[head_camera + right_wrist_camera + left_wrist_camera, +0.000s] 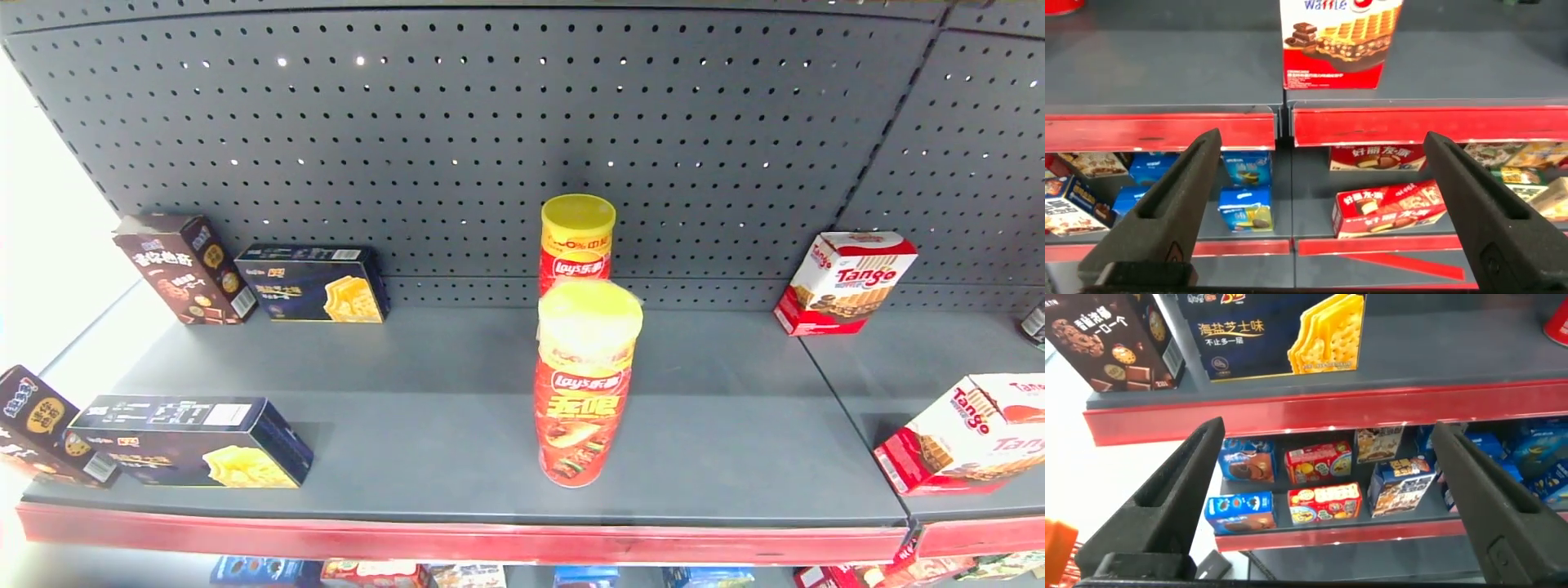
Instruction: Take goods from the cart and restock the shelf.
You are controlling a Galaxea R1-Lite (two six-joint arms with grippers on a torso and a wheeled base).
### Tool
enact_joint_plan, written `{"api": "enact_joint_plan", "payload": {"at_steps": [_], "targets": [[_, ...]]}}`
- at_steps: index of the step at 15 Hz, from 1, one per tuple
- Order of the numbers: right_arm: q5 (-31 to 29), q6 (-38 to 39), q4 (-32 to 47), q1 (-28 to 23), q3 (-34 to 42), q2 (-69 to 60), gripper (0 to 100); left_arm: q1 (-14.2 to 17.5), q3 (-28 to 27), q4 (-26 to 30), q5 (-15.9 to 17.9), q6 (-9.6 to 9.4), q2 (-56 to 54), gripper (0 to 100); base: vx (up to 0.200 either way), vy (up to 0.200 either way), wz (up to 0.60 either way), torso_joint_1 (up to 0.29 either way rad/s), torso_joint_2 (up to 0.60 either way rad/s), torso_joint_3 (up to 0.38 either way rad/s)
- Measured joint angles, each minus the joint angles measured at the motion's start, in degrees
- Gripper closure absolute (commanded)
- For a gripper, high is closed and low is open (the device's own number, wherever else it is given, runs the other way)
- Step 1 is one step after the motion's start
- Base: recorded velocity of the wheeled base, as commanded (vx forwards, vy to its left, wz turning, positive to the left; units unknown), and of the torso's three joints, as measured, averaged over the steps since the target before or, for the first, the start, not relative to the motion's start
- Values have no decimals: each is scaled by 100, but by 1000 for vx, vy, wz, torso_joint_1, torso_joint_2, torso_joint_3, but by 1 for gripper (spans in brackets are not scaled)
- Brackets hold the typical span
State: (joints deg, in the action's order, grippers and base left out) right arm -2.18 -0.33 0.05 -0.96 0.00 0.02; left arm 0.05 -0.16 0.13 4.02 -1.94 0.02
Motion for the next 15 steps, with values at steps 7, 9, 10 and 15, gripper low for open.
{"api": "enact_joint_plan", "payload": {"at_steps": [7,9,10,15], "targets": [[0,0,2,0,0,0,0,2,-2,0,2,0,0,0,0,0,0,0,0,0],[2,0,5,0,0,0,0,2,-2,-2,-1,0,0,0,0,0,0,0,0,0],[0,1,5,0,0,0,0,2,2,-4,-1,0,0,0,0,0,0,0,0,0],[-2,11,5,-2,0,0,0,2,6,0,-1,2,0,0,0,0,0,0,0,0]]}}
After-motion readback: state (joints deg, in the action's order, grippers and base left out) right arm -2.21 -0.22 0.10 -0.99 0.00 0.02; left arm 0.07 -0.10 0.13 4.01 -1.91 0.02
